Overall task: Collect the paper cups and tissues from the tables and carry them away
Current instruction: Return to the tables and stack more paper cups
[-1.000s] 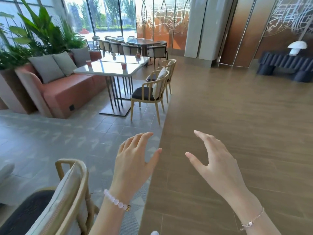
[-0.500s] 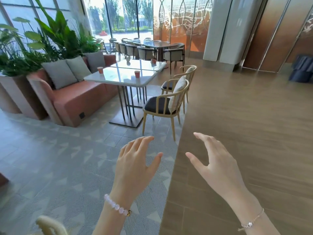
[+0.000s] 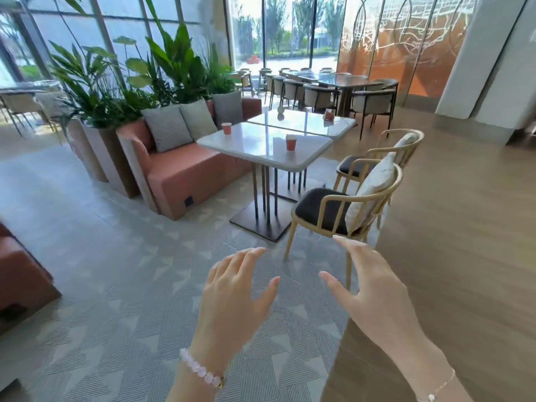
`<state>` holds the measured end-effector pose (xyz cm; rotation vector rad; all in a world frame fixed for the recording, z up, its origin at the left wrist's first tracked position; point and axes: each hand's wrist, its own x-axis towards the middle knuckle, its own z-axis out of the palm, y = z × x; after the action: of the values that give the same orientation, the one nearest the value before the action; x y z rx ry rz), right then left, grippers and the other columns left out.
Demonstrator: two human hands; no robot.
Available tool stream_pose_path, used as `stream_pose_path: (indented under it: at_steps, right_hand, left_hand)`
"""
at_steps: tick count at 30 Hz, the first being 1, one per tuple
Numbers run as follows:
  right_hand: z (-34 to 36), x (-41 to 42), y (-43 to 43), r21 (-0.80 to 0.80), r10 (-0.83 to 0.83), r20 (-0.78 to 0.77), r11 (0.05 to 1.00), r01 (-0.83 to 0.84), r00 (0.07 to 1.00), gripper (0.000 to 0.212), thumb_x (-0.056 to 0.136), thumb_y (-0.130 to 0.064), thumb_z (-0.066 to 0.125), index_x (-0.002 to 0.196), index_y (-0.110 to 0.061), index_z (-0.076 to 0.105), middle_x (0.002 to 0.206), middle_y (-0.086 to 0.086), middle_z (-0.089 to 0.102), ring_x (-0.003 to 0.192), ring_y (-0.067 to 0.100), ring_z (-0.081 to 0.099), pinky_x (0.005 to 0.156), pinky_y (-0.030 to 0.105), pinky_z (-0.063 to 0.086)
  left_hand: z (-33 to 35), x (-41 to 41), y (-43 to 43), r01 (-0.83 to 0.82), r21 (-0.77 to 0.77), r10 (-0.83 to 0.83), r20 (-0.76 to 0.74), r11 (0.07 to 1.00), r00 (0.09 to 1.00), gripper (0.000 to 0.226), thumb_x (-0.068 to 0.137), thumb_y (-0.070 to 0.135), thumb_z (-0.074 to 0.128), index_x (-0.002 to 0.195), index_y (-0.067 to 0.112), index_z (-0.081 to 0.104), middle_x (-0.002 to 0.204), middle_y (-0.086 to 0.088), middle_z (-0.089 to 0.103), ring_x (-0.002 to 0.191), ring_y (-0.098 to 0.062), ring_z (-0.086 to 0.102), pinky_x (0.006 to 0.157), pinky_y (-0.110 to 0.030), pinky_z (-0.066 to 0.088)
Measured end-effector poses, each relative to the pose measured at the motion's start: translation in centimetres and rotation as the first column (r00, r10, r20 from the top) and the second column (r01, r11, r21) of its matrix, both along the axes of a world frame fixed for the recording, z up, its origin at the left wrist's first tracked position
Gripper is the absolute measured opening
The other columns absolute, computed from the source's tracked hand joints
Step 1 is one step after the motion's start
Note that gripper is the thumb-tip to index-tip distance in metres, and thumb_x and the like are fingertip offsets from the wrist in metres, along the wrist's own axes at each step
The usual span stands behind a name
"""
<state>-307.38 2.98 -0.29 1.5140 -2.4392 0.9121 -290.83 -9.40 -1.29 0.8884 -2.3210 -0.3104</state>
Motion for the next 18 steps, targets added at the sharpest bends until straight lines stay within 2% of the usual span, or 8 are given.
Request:
stream_pose_path:
  at_steps: [4, 7, 14, 18]
  right_hand:
    - [-0.4, -4.5, -5.6, 0.017, 0.063, 0.001, 0.998, -0.063, 0.998, 0.067, 0.081, -0.065, 0.038, 0.139, -0.031, 0.04, 0.135, -0.015, 0.049, 0.126, 0.009, 0.045, 0.088, 0.025, 0.037]
    - [-0.8, -7.0, -9.9, 0.018, 0.093, 0.012, 0.995, -0.094, 0.996, 0.065, 0.082, -0.063, 0.041, 0.137, -0.028, 0.043, 0.133, -0.013, 0.051, 0.125, 0.01, 0.047, 0.089, 0.024, 0.034]
    - [-1.6, -12.8, -21.2, 0.001, 0.124, 0.01, 0.992, -0.124, 0.992, 0.065, 0.081, -0.061, 0.042, 0.135, -0.025, 0.046, 0.126, -0.01, 0.056, 0.117, 0.012, 0.051, 0.082, 0.024, 0.038]
    - [-1.7, -16.0, -29.4, -0.005, 0.117, 0.016, 0.993, -0.117, 0.993, 0.057, 0.082, -0.048, 0.061, 0.132, -0.023, 0.05, 0.119, -0.006, 0.06, 0.109, 0.015, 0.057, 0.079, 0.024, 0.04]
  left_hand:
    - [-0.4, -3.2, -4.5, -0.071, 0.016, 0.071, 0.004, 0.997, 0.997, 0.047, 0.08, 0.038, 0.069, 0.121, 0.016, 0.059, 0.116, 0.004, 0.064, 0.11, -0.018, 0.059, 0.094, -0.036, 0.042]
    - [-0.7, -5.4, -8.2, -0.106, 0.022, 0.105, 0.006, 0.994, 0.994, 0.047, 0.082, 0.04, 0.066, 0.122, 0.017, 0.058, 0.118, 0.005, 0.063, 0.111, -0.017, 0.058, 0.094, -0.039, 0.045]
    - [-1.6, -11.3, -19.5, -0.147, 0.007, 0.147, -0.009, 0.989, 0.989, 0.044, 0.083, 0.038, 0.065, 0.12, 0.016, 0.059, 0.118, 0.005, 0.063, 0.112, -0.017, 0.057, 0.096, -0.037, 0.043]
    - [-1.6, -15.0, -28.1, -0.146, -0.003, 0.145, -0.021, 0.989, 0.989, 0.044, 0.082, 0.038, 0.066, 0.12, 0.016, 0.06, 0.117, 0.005, 0.063, 0.111, -0.016, 0.057, 0.095, -0.033, 0.041]
